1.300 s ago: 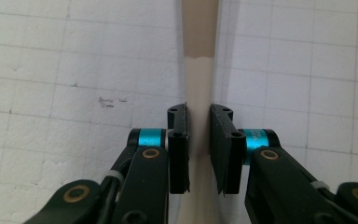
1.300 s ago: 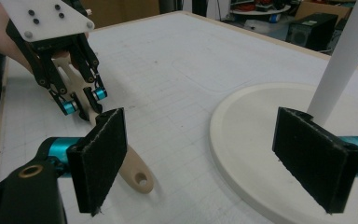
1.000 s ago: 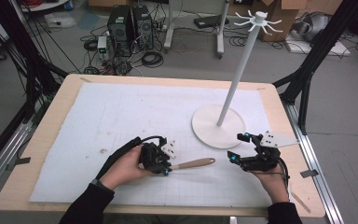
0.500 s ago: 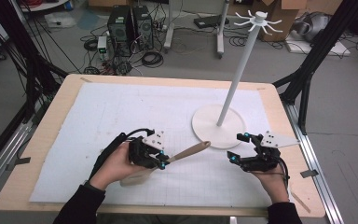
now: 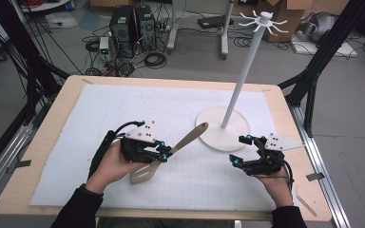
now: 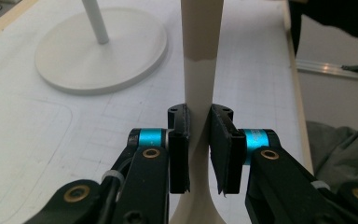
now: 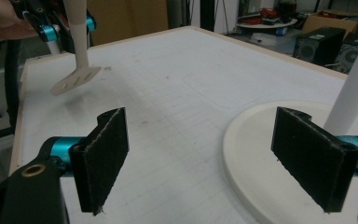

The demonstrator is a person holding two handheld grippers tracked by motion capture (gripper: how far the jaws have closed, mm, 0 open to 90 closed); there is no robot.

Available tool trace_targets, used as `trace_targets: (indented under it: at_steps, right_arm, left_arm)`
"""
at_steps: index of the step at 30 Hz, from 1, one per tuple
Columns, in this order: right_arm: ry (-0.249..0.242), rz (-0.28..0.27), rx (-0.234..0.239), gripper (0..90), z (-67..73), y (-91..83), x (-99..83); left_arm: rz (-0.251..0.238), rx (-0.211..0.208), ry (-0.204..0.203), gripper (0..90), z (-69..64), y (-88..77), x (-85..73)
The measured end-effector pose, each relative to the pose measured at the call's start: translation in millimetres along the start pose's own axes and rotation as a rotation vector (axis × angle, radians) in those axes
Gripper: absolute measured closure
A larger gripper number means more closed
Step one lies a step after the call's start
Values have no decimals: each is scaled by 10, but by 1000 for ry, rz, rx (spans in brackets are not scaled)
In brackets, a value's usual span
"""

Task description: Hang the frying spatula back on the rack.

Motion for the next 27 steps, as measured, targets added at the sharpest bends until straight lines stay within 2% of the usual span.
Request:
trace_targets:
  at_steps: [2, 5, 9, 12, 16, 22, 24, 27]
  right_arm:
    - [-3, -2, 7, 175, 23, 10, 20]
    - [7, -19, 29, 165, 83, 19, 81]
    - [24, -59, 84, 160, 185, 28, 212]
    - [26, -83, 127, 160, 274, 48, 313]
    - [2, -92, 160, 160, 403, 108, 449]
    - [-43, -117, 193, 175, 588, 226, 679]
    - [-54, -116, 190, 180, 619, 272, 716]
    - [-59, -115, 204, 181, 679, 333, 749]
  left_arm:
    - [-20, 13, -2, 776, 6, -23, 32]
    - [-78, 22, -9, 776, 15, -61, 89]
    - [-136, 6, -13, 776, 3, -99, 156]
    - [-150, 12, -9, 777, -9, -95, 191]
    - [-166, 20, 6, 778, -23, -79, 238]
    - [-182, 35, -9, 779, -11, -56, 289]
    - [-195, 33, -22, 779, -17, -45, 307]
    - [-191, 34, -16, 779, -14, -44, 312]
Point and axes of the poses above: each handheld gripper's, and its own axes: y roughly forward along the jaws, x roughly out of its top, z roughly to its left, the point moved 8 cm from there along y, roughly forward along the jaws, and after that the axes turned 1 degree about y, right-handed, at the moved point
